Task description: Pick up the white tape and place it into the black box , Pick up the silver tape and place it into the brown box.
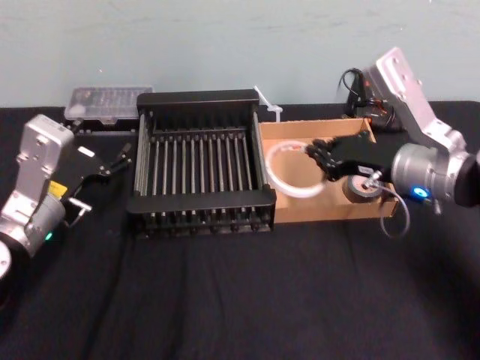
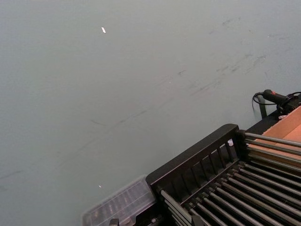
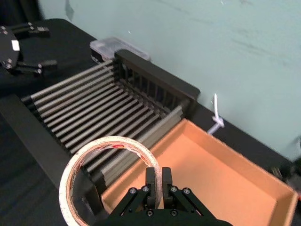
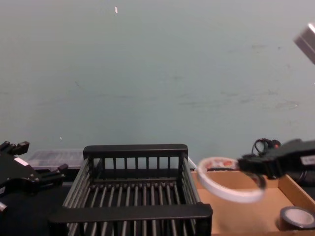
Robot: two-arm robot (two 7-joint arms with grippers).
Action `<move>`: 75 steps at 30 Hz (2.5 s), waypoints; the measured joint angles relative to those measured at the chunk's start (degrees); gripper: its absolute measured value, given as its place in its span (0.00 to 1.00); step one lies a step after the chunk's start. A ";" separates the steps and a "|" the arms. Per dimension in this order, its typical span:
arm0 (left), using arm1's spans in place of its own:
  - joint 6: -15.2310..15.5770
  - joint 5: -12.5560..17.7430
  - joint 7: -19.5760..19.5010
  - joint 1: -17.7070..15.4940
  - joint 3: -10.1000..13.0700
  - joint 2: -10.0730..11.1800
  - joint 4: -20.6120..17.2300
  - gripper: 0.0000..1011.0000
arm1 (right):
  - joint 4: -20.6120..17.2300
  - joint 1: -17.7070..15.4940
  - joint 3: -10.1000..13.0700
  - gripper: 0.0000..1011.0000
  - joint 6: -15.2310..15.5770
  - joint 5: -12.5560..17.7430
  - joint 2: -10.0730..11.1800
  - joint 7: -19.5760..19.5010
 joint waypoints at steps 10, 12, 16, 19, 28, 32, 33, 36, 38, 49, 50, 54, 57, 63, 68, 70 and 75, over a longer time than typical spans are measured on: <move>0.00 0.00 0.00 0.00 0.00 0.00 0.00 0.99 | 3.20 4.55 -2.93 0.09 -1.11 -1.81 -3.24 1.55; 0.00 0.00 0.00 0.00 0.00 0.00 -0.01 0.99 | 4.17 5.63 -3.54 0.09 -1.37 -2.20 -4.05 1.88; 0.00 0.00 0.00 0.00 0.00 0.00 0.00 0.99 | 6.42 7.73 -4.69 0.09 -1.93 -2.96 -5.82 2.43; 0.00 0.00 0.00 0.00 0.00 0.00 0.00 0.99 | 7.79 8.82 -5.36 0.09 -2.21 -3.38 -6.80 2.71; 0.00 0.00 0.00 0.00 0.00 0.00 0.00 0.99 | 12.71 12.30 -7.30 0.09 -3.25 -4.87 -10.17 3.59; 0.00 0.00 0.00 0.00 0.00 0.00 0.00 0.99 | 14.24 13.09 -7.76 0.09 -3.60 -5.57 -11.21 3.61; 0.00 0.00 0.00 0.00 0.00 0.00 0.00 0.99 | 14.68 13.29 -7.85 0.09 -3.74 -5.81 -11.56 3.54; 0.00 0.00 0.00 0.00 0.00 0.00 0.00 0.99 | 14.78 13.35 -7.87 0.09 -3.78 -5.90 -11.62 3.50; 0.00 0.00 0.00 0.00 0.00 0.00 0.00 0.99 | 14.70 13.35 -7.85 0.09 -3.77 -5.89 -11.56 3.48; 0.00 0.00 0.00 0.00 0.00 0.00 0.00 0.99 | 14.42 13.19 -7.78 0.16 -3.68 -5.73 -11.37 3.45; 0.00 0.00 0.00 0.00 0.00 0.00 -0.01 0.99 | 14.41 13.19 -7.77 0.20 -3.68 -5.71 -11.36 3.45; 0.00 0.00 0.00 0.00 0.00 0.00 -0.01 0.99 | 14.36 13.16 -7.75 0.31 -3.66 -5.68 -11.34 3.45; 0.00 0.00 0.00 0.00 0.00 0.00 0.00 0.99 | 14.33 13.14 -7.73 0.43 -3.64 -5.66 -11.32 3.45; 0.00 0.00 0.00 0.00 0.00 0.00 0.00 0.99 | 14.30 13.11 -7.70 0.61 -3.61 -5.63 -11.28 3.45; 0.00 0.00 0.00 0.00 0.00 0.00 0.00 0.99 | 14.27 13.08 -7.70 0.75 -3.59 -5.61 -11.26 3.45; 0.00 0.00 0.00 0.00 0.00 0.00 0.00 0.99 | 14.26 13.07 -7.70 0.82 -3.58 -5.59 -11.25 3.46; 0.00 0.00 0.00 0.00 0.00 0.00 0.00 0.99 | 14.24 13.07 -7.70 0.93 -3.58 -5.56 -11.24 3.46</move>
